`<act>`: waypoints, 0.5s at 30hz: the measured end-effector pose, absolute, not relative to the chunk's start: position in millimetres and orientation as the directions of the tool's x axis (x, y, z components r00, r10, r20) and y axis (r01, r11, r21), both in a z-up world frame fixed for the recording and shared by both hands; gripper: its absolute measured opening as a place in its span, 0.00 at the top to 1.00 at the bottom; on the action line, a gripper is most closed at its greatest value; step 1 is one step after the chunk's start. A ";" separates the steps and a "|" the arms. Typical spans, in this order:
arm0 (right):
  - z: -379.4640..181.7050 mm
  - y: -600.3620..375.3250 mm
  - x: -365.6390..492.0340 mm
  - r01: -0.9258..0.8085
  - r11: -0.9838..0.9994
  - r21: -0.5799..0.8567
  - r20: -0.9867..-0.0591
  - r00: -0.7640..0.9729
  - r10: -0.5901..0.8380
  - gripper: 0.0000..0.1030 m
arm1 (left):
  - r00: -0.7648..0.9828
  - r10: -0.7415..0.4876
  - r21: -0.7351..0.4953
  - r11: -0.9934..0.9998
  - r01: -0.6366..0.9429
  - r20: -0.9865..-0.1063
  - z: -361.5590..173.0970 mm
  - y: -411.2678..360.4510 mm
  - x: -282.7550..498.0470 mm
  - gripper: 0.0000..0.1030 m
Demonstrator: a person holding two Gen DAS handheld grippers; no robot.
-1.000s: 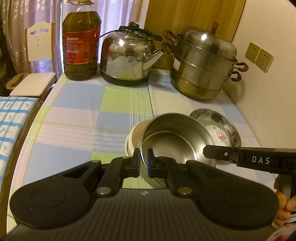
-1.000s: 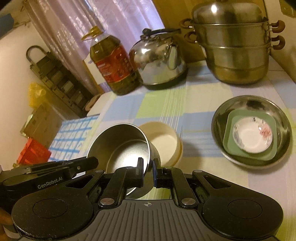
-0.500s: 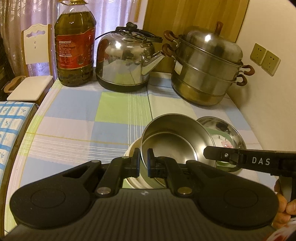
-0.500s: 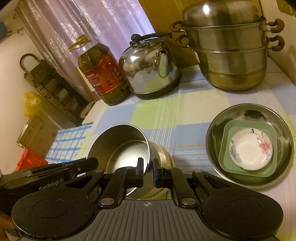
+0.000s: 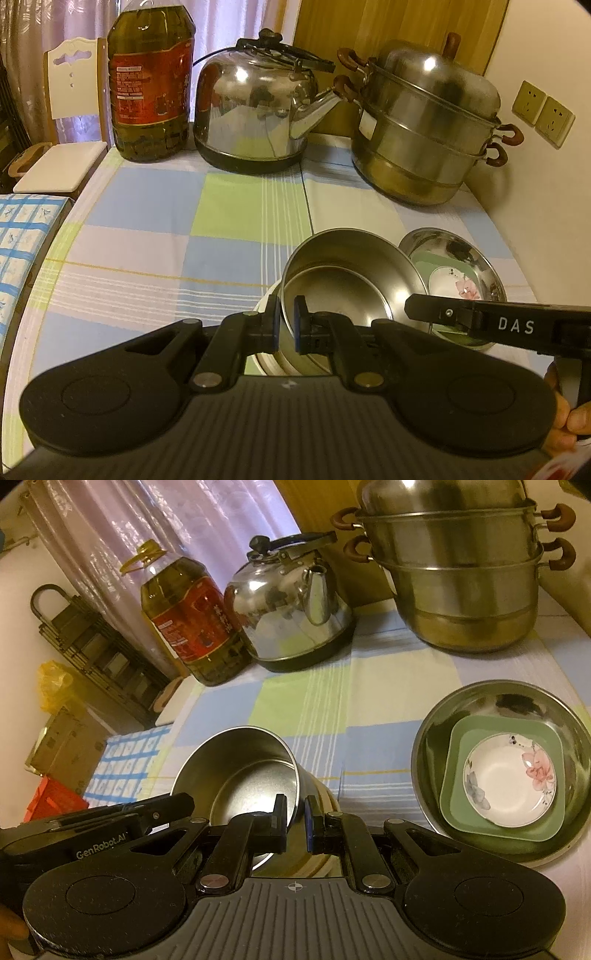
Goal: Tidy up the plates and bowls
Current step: 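Lift the steel bowl with both grippers and lower it into the cream bowl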
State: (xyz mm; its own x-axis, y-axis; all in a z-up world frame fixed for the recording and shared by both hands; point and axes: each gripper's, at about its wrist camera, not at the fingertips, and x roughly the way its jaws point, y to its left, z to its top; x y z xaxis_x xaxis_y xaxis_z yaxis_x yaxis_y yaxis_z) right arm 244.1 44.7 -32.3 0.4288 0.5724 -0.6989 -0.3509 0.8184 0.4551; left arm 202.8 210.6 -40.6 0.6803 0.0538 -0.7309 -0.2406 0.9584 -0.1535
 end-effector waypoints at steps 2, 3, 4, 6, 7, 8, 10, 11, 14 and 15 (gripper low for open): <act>-33.9 44.9 245.4 -0.346 0.820 0.456 -0.702 0.425 0.571 0.91 | 0.675 0.052 -0.154 0.958 -0.242 -0.736 -43.3 210.9 203.8 0.94; -34.7 45.0 245.7 -0.345 0.820 0.456 -0.704 0.423 0.570 0.91 | 0.673 0.052 -0.154 0.958 -0.242 -0.738 -44.6 211.0 204.3 0.94; -35.6 45.4 246.1 -0.344 0.821 0.456 -0.706 0.422 0.569 0.91 | 0.670 0.051 -0.155 0.958 -0.243 -0.740 -45.9 211.3 204.8 0.94; -37.4 46.1 246.8 -0.342 0.822 0.456 -0.709 0.419 0.567 0.91 | 0.666 0.051 -0.154 0.957 -0.245 -0.744 -48.4 211.7 205.8 0.94; -38.2 46.4 247.1 -0.340 0.822 0.456 -0.710 0.418 0.567 0.91 | 0.663 0.051 -0.153 0.957 -0.247 -0.747 -49.7 212.1 206.4 0.94; -39.3 46.9 247.5 -0.339 0.822 0.456 -0.711 0.416 0.567 0.91 | 0.661 0.051 -0.154 0.956 -0.248 -0.748 -50.9 212.6 207.0 0.94; -41.9 47.6 248.4 -0.338 0.823 0.456 -0.715 0.412 0.565 0.91 | 0.657 0.051 -0.155 0.956 -0.251 -0.752 -52.9 213.5 208.4 0.94; -43.1 47.9 249.0 -0.338 0.824 0.456 -0.717 0.410 0.564 0.91 | 0.655 0.051 -0.154 0.956 -0.251 -0.754 -53.5 213.4 208.9 0.94; -47.0 48.3 251.5 -0.332 0.824 0.459 -0.720 0.404 0.564 0.91 | 0.649 0.051 -0.152 0.956 -0.252 -0.759 -56.4 213.7 210.7 0.94; -48.2 48.3 252.1 -0.331 0.824 0.460 -0.721 0.402 0.564 0.91 | 0.646 0.050 -0.152 0.956 -0.253 -0.761 -57.2 213.9 211.1 0.94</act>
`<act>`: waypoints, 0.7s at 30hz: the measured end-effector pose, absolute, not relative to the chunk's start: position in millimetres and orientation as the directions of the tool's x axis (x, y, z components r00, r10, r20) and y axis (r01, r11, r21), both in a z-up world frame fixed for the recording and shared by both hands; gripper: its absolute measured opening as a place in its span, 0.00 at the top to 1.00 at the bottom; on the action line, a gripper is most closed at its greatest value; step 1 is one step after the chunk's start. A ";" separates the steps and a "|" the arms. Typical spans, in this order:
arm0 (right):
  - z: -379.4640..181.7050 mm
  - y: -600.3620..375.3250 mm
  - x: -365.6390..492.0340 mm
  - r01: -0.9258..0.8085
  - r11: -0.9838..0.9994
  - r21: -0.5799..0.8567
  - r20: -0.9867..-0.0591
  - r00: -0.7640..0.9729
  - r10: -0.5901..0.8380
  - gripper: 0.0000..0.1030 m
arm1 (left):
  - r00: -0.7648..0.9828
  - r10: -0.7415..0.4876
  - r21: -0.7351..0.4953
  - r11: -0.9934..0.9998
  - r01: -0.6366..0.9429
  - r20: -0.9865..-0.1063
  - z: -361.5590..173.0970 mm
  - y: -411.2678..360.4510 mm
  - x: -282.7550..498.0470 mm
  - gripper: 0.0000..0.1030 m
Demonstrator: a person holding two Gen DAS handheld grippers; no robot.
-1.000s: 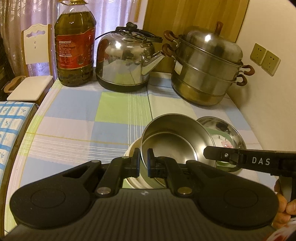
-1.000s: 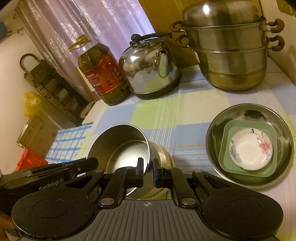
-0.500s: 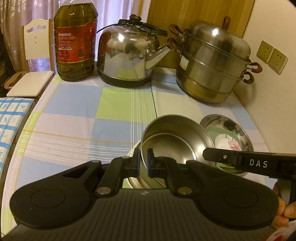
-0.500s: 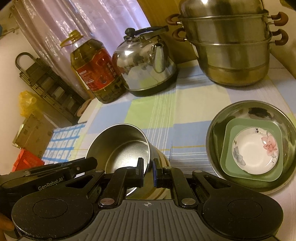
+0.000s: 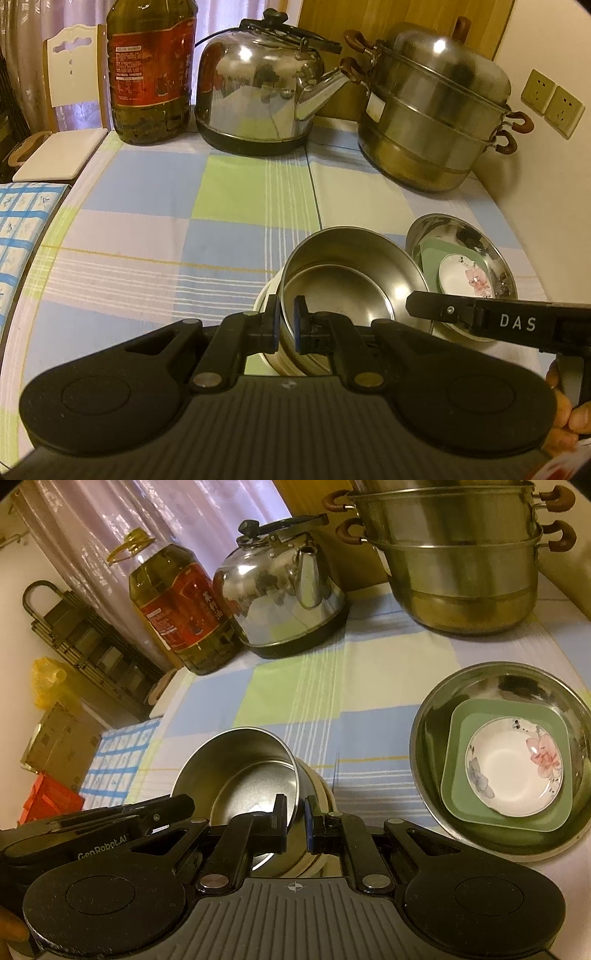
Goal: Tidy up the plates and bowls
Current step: 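Lift the steel bowl with both grippers and lower it into the cream bowl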
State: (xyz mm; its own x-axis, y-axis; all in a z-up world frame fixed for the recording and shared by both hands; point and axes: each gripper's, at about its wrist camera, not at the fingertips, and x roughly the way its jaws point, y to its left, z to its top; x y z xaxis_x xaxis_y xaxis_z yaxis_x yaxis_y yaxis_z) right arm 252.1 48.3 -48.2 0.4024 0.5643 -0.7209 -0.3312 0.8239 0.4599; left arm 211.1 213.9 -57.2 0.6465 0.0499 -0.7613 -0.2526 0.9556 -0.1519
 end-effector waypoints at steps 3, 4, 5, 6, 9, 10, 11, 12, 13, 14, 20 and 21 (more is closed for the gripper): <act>-51.1 48.8 254.2 -0.330 0.825 0.460 -0.725 0.397 0.563 0.91 | 0.640 0.051 -0.149 0.955 -0.255 -0.766 -59.8 214.6 212.9 0.94; -51.8 49.2 255.5 -0.329 0.825 0.459 -0.726 0.395 0.562 0.91 | 0.638 0.052 -0.149 0.955 -0.257 -0.768 -60.4 215.1 213.6 0.94; -52.6 49.7 255.9 -0.330 0.825 0.459 -0.727 0.394 0.562 0.91 | 0.637 0.051 -0.150 0.955 -0.258 -0.770 -60.9 215.7 213.6 0.94; -53.6 50.1 256.6 -0.330 0.825 0.459 -0.729 0.391 0.562 0.91 | 0.635 0.052 -0.149 0.954 -0.259 -0.771 -61.6 216.0 213.9 0.94; -56.9 51.3 257.8 -0.330 0.824 0.460 -0.733 0.383 0.562 0.91 | 0.630 0.054 -0.147 0.954 -0.263 -0.775 -63.8 216.6 215.3 0.94; -58.5 51.8 258.9 -0.329 0.824 0.461 -0.735 0.380 0.562 0.91 | 0.629 0.056 -0.145 0.954 -0.264 -0.776 -64.7 216.8 215.7 0.94; -60.3 52.0 259.5 -0.327 0.825 0.462 -0.737 0.376 0.562 0.91 | 0.629 0.059 -0.142 0.954 -0.264 -0.775 -65.1 216.5 215.6 0.94; -61.7 52.3 259.9 -0.325 0.826 0.461 -0.740 0.374 0.560 0.91 | 0.631 0.059 -0.140 0.955 -0.262 -0.773 -65.0 216.3 215.7 0.94; -62.8 52.0 259.8 -0.325 0.826 0.460 -0.740 0.374 0.559 0.91 | 0.631 0.059 -0.141 0.955 -0.261 -0.774 -64.9 216.4 216.1 0.94; -63.3 51.8 260.3 -0.325 0.827 0.458 -0.741 0.374 0.557 0.91 | 0.631 0.059 -0.142 0.954 -0.263 -0.773 -65.0 216.4 215.9 0.94; -65.5 52.3 261.5 -0.322 0.826 0.463 -0.742 0.369 0.560 0.91 | 0.629 0.060 -0.141 0.954 -0.264 -0.775 -64.0 216.4 216.4 0.94; -66.2 52.1 261.6 -0.320 0.826 0.464 -0.742 0.369 0.560 0.91 | 0.630 0.060 -0.142 0.954 -0.265 -0.775 -64.0 216.4 216.4 0.94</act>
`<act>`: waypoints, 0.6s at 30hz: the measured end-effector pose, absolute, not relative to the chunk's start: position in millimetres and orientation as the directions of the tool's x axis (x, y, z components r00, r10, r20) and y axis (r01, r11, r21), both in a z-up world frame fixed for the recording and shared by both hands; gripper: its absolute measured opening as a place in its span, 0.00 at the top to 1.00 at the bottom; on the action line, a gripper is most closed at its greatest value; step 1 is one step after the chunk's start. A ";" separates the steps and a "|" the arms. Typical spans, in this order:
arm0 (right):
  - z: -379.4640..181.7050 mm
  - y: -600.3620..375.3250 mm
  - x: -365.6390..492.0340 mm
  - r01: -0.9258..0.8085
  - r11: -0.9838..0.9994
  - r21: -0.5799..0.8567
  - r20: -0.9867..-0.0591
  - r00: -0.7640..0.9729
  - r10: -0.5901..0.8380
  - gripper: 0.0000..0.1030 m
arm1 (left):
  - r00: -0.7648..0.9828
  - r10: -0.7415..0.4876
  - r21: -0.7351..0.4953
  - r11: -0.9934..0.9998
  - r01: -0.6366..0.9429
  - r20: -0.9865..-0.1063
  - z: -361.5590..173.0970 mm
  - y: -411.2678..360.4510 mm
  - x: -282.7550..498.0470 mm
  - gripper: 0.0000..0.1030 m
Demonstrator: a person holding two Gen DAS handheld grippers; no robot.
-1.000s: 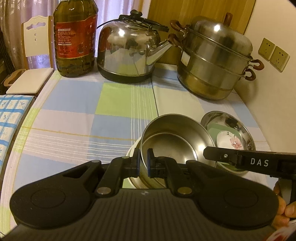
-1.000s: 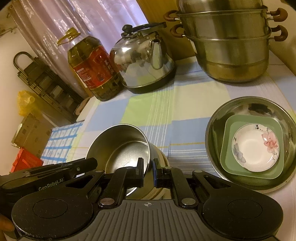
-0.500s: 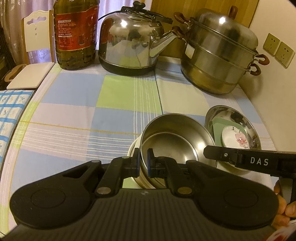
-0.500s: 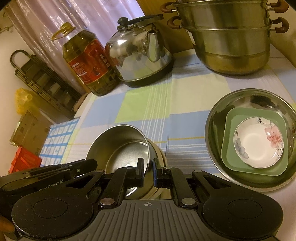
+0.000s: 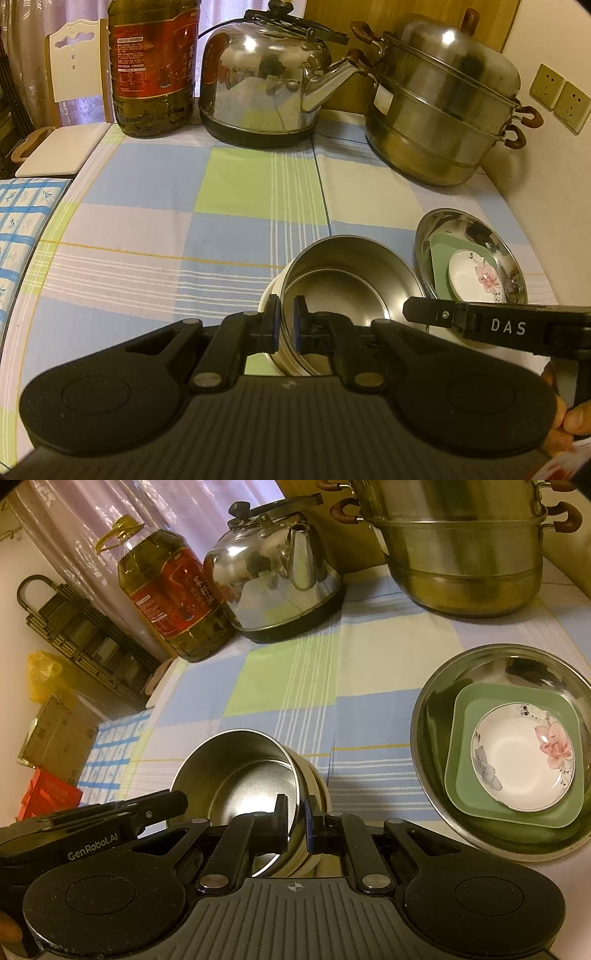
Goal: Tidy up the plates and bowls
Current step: 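Lift the steel bowl with both grippers and lower it into the cream bowl, then open both grippers and release the steel bowl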
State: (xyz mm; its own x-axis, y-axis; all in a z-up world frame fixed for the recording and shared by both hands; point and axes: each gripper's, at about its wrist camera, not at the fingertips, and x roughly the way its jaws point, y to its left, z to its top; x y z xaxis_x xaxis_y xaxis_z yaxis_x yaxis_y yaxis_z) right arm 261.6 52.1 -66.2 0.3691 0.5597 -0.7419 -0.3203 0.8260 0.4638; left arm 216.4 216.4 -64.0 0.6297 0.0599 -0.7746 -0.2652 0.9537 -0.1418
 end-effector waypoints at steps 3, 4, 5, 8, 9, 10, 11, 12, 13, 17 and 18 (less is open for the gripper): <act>-67.0 51.5 262.5 -0.307 0.825 0.475 -0.741 0.367 0.563 0.91 | 0.630 0.052 -0.154 0.951 -0.268 -0.775 -63.9 217.5 216.0 0.94; -67.5 51.1 263.3 -0.301 0.824 0.480 -0.740 0.365 0.565 0.91 | 0.630 0.052 -0.155 0.951 -0.269 -0.775 -63.8 217.4 216.1 0.93; -67.6 51.0 263.5 -0.299 0.824 0.482 -0.741 0.363 0.565 0.91 | 0.629 0.052 -0.155 0.950 -0.271 -0.776 -63.8 217.2 216.3 0.93; -66.4 50.9 263.8 -0.295 0.828 0.476 -0.749 0.357 0.558 0.91 | 0.630 0.053 -0.158 0.949 -0.273 -0.775 -62.3 216.3 215.3 0.93; -66.2 51.3 263.3 -0.298 0.831 0.470 -0.752 0.358 0.553 0.91 | 0.632 0.054 -0.156 0.949 -0.273 -0.773 -61.2 215.7 214.8 0.92; -65.3 51.4 262.9 -0.300 0.833 0.466 -0.753 0.361 0.551 0.90 | 0.634 0.054 -0.156 0.950 -0.271 -0.772 -60.2 215.3 214.4 0.89; -64.6 51.3 262.0 -0.301 0.834 0.462 -0.753 0.364 0.548 0.89 | 0.636 0.054 -0.156 0.950 -0.270 -0.770 -59.0 214.8 213.8 0.88; -63.8 51.0 261.0 -0.302 0.834 0.462 -0.752 0.366 0.548 0.87 | 0.637 0.055 -0.155 0.950 -0.270 -0.769 -58.0 214.2 213.2 0.85; -62.7 50.7 260.0 -0.303 0.834 0.462 -0.750 0.369 0.550 0.79 | 0.638 0.056 -0.155 0.950 -0.270 -0.768 -57.0 213.7 212.3 0.84; -55.9 47.3 253.6 -0.311 0.831 0.461 -0.735 0.391 0.554 0.56 | 0.638 0.066 -0.148 0.950 -0.277 -0.767 -53.0 211.1 208.1 0.80; -54.2 46.3 252.1 -0.313 0.829 0.463 -0.732 0.393 0.557 0.55 | 0.637 0.068 -0.147 0.949 -0.280 -0.768 -51.9 210.6 206.5 0.79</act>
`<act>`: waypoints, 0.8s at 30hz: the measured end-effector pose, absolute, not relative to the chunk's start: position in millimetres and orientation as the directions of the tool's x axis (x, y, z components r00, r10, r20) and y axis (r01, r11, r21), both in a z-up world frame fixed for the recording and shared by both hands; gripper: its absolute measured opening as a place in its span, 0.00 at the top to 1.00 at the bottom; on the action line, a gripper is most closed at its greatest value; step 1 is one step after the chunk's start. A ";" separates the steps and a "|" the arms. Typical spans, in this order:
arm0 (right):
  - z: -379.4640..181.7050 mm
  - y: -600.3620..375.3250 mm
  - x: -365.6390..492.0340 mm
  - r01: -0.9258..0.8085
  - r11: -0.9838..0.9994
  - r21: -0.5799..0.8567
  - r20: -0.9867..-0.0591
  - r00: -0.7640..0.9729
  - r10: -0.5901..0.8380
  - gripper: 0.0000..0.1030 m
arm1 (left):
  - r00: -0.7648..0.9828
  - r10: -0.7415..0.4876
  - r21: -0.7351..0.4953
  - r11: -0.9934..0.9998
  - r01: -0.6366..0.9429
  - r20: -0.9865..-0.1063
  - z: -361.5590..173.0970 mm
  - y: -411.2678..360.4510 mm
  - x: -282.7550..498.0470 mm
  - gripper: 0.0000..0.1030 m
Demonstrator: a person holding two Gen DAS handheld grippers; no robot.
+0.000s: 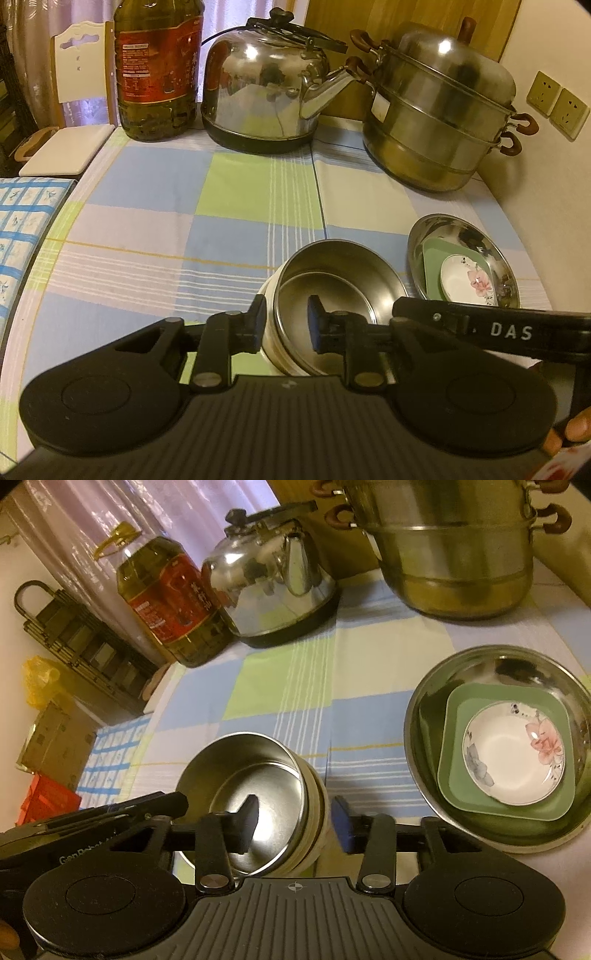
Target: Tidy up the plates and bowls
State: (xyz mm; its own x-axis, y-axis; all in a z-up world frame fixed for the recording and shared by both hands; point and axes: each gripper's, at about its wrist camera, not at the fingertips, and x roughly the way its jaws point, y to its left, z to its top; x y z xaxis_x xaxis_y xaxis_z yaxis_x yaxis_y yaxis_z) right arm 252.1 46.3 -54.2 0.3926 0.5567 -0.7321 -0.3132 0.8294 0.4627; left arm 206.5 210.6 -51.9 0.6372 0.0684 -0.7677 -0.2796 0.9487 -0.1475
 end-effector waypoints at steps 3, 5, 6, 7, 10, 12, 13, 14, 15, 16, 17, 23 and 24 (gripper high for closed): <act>-49.7 41.6 246.9 -0.309 0.826 0.472 -0.726 0.397 0.562 0.51 | 0.640 0.069 -0.154 0.946 -0.286 -0.766 -46.9 208.6 199.8 0.78; -45.8 37.8 242.2 -0.305 0.825 0.475 -0.723 0.400 0.564 0.43 | 0.643 0.068 -0.156 0.945 -0.286 -0.763 -43.5 207.0 193.6 0.77; -43.9 35.5 239.4 -0.304 0.826 0.474 -0.724 0.400 0.563 0.40 | 0.643 0.070 -0.155 0.945 -0.287 -0.763 -41.8 206.0 190.1 0.75; -41.6 32.3 235.5 -0.306 0.825 0.476 -0.721 0.402 0.565 0.37 | 0.641 0.074 -0.151 0.945 -0.290 -0.764 -39.8 204.6 185.6 0.73; -36.7 23.4 222.8 -0.314 0.818 0.481 -0.715 0.399 0.574 0.35 | 0.643 0.078 -0.145 0.947 -0.287 -0.762 -33.5 199.9 170.8 0.72; -33.9 15.0 212.2 -0.315 0.816 0.484 -0.715 0.396 0.577 0.34 | 0.642 0.078 -0.144 0.947 -0.286 -0.763 -30.0 196.0 160.4 0.69; -32.5 12.2 208.3 -0.315 0.815 0.486 -0.715 0.394 0.578 0.34 | 0.642 0.077 -0.145 0.947 -0.286 -0.763 -28.4 193.9 153.7 0.69; -30.8 7.7 202.4 -0.315 0.814 0.488 -0.714 0.392 0.580 0.34 | 0.641 0.077 -0.144 0.947 -0.286 -0.764 -27.3 191.9 148.5 0.69; -29.0 3.9 197.1 -0.317 0.813 0.489 -0.713 0.392 0.582 0.34 | 0.639 0.078 -0.142 0.948 -0.285 -0.766 -26.1 189.5 142.3 0.69; -27.3 -0.3 191.4 -0.319 0.811 0.490 -0.712 0.391 0.583 0.33 | 0.636 0.079 -0.139 0.948 -0.285 -0.768 -25.3 186.7 135.3 0.69; -25.6 -4.3 186.1 -0.322 0.811 0.488 -0.712 0.391 0.584 0.33 | 0.633 0.080 -0.137 0.948 -0.286 -0.770 -24.5 184.5 130.6 0.69; -21.9 -28.7 153.7 -0.327 0.822 0.467 -0.728 0.387 0.567 0.32 | 0.612 0.078 -0.137 0.945 -0.296 -0.787 -28.8 170.8 99.7 0.69; -22.8 -33.2 148.4 -0.323 0.824 0.465 -0.732 0.383 0.563 0.32 | 0.606 0.075 -0.139 0.944 -0.298 -0.792 -30.5 168.5 95.2 0.69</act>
State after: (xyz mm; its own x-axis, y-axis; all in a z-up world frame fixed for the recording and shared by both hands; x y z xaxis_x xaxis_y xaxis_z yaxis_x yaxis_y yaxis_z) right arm 148.4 -33.2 -22.8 0.3832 0.5629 -0.7323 -0.3233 0.8244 0.4646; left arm 95.2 168.5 -30.5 0.6060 0.0747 -0.7920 -0.2984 0.9442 -0.1392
